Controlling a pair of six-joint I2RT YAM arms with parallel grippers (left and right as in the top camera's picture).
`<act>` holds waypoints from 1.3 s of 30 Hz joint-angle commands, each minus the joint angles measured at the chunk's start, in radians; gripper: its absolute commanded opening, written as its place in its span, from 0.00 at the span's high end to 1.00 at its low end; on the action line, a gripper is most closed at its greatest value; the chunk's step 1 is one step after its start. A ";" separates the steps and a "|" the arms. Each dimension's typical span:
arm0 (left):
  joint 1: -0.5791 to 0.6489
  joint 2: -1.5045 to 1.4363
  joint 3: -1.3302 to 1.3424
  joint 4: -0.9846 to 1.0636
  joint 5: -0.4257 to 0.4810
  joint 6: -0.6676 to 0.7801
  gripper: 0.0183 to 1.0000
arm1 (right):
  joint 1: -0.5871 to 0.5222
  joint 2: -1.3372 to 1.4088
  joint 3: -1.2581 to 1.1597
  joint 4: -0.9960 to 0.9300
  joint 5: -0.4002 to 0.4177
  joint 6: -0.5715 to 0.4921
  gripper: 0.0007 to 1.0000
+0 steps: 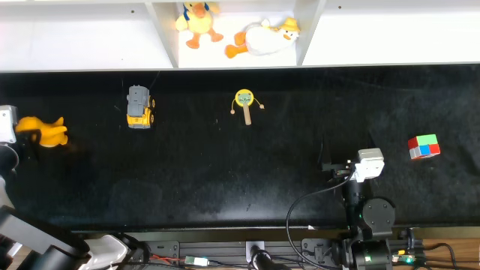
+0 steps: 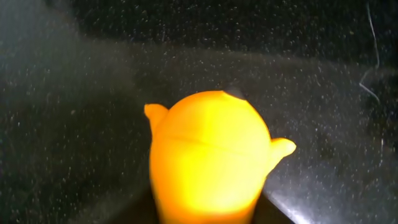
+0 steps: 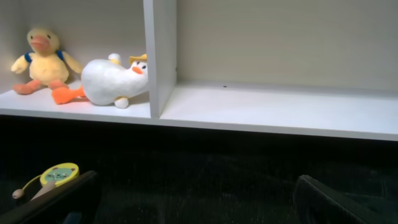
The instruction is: Store Toys
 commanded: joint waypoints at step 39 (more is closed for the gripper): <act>-0.406 0.066 0.489 -0.110 -0.326 -0.693 0.96 | -0.002 -0.008 -0.013 0.003 -0.008 0.008 0.00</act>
